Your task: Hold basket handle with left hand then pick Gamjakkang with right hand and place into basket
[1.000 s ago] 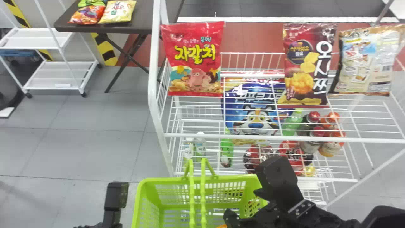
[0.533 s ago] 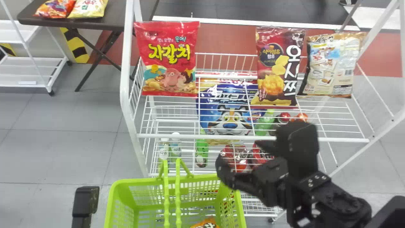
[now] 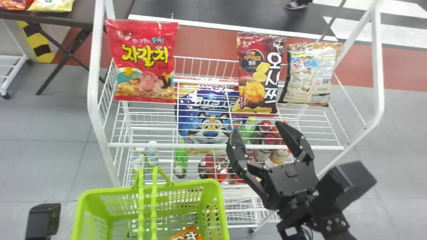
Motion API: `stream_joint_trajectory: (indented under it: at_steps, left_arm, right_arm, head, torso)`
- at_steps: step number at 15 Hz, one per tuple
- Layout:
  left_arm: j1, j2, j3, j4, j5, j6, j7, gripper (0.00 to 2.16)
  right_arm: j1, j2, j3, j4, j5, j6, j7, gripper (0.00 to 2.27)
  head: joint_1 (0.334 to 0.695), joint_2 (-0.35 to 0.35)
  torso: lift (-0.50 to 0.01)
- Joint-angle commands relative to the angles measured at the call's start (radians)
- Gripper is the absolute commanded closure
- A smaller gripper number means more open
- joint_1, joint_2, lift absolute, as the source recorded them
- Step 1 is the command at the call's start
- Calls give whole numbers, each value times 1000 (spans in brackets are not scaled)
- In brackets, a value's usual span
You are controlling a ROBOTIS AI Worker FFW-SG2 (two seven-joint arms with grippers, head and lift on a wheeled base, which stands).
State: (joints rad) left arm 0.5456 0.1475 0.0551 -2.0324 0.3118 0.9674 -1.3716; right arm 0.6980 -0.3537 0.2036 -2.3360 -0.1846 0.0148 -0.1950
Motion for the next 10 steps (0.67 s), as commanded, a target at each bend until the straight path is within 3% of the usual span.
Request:
stream_joint_trajectory:
  at_steps: [1,7,10]
  left_arm:
    - [17,0,8,-6,3,1,9,2148]
    - [23,0,15,-8,13,11,16,2145]
    - [25,1,15,-17,13,20,16,2145]
  right_arm:
    - [49,-1,-12,43,4,-86,-17,80]
    - [104,-1,-58,61,-4,-147,-34,80]
    - [103,-7,-58,60,-10,-147,-34,80]
  head:
    - [695,-216]
    - [695,-309]
    - [695,-315]
  torso:
    - [-20]
    - [-20]
    - [-20]
